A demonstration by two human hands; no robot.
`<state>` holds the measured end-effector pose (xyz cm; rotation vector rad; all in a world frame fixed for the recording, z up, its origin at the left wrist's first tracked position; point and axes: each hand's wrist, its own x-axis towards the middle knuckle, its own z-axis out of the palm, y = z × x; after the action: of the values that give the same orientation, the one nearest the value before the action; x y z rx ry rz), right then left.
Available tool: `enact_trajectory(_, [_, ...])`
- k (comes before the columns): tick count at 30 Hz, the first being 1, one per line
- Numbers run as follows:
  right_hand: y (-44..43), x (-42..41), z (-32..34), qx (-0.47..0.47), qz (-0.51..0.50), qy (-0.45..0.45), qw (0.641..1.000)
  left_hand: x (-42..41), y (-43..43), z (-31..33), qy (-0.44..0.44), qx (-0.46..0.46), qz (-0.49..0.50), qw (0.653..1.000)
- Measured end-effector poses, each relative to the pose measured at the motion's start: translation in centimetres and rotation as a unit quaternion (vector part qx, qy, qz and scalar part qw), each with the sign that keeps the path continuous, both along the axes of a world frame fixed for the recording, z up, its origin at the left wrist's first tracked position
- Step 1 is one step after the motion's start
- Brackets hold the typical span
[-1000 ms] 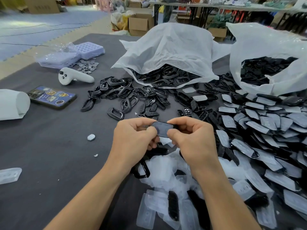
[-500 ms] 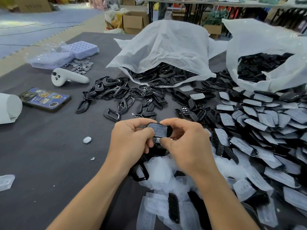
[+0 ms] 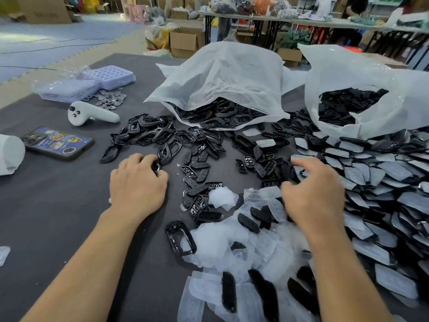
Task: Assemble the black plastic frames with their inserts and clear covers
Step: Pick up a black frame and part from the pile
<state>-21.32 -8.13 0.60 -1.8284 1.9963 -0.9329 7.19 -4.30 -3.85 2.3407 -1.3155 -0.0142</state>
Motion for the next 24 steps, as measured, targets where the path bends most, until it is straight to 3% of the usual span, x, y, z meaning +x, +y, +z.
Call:
enact_trajectory(4, [0.9, 5.7, -0.6, -0.002, 0.161, -0.014, 0.987, 0.2, 0.0, -0.3, -0.044, 0.021, -0.033, 0.998])
enact_trajectory(8, [-1.1, 10.8, -0.7, 0.065, 0.252, 0.036, 0.965, 1.3, 0.1, 0.3, 0.086, -0.015, -0.021, 0.996])
enact_trajectory(10, [-2.4, 12.5, -0.6, 0.092, 0.268, 0.068, 0.957, 2.0, 0.3, 0.6, 0.110, -0.021, -0.024, 0.993])
enact_trajectory(16, [-4.8, 14.4, -1.0, 0.084, 0.307, 0.172, 0.933, 2.0, 0.2, 0.3, 0.039, -0.068, -0.026, 0.997])
enact_trajectory(19, [-5.1, 14.5, -0.9, 0.102, 0.291, 0.178, 0.935, 2.2, 0.3, 0.7, 0.046, -0.166, 0.036, 0.984])
enact_trajectory(21, [-4.4, 14.4, -0.7, 0.108, 0.276, 0.165, 0.941, 1.6, 0.8, 1.1, 0.085, -0.242, 0.046, 0.965])
enact_trajectory(24, [-3.0, 13.2, -0.4, 0.068, 0.244, 0.091, 0.963, -0.7, 1.1, 1.4, 0.240, -0.278, 0.032, 0.929])
